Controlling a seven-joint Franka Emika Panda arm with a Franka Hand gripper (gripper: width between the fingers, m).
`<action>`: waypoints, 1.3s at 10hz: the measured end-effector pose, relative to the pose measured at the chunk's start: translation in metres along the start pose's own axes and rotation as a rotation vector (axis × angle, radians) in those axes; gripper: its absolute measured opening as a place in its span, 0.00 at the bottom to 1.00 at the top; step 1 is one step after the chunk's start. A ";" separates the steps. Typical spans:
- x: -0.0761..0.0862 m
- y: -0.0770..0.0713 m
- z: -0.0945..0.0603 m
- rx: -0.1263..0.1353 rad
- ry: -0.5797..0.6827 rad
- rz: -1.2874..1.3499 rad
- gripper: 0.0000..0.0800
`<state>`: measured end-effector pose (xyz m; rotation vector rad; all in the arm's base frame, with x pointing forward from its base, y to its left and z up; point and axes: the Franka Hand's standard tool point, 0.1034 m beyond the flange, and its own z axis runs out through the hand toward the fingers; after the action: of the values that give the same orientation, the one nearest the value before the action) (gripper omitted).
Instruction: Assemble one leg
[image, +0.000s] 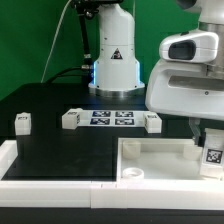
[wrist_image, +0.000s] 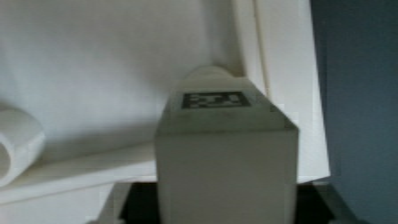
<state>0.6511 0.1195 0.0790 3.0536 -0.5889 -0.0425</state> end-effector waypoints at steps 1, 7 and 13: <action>0.001 0.003 0.000 0.006 -0.010 0.234 0.36; 0.000 0.012 0.002 -0.016 -0.077 1.146 0.36; -0.004 0.003 0.000 0.015 -0.056 0.604 0.80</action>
Offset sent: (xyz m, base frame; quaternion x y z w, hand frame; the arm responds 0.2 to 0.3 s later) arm 0.0048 -0.0171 -0.0056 -0.0133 0.0095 0.3613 0.9323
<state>0.6460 0.1187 0.0788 2.7542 -1.4805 -0.1071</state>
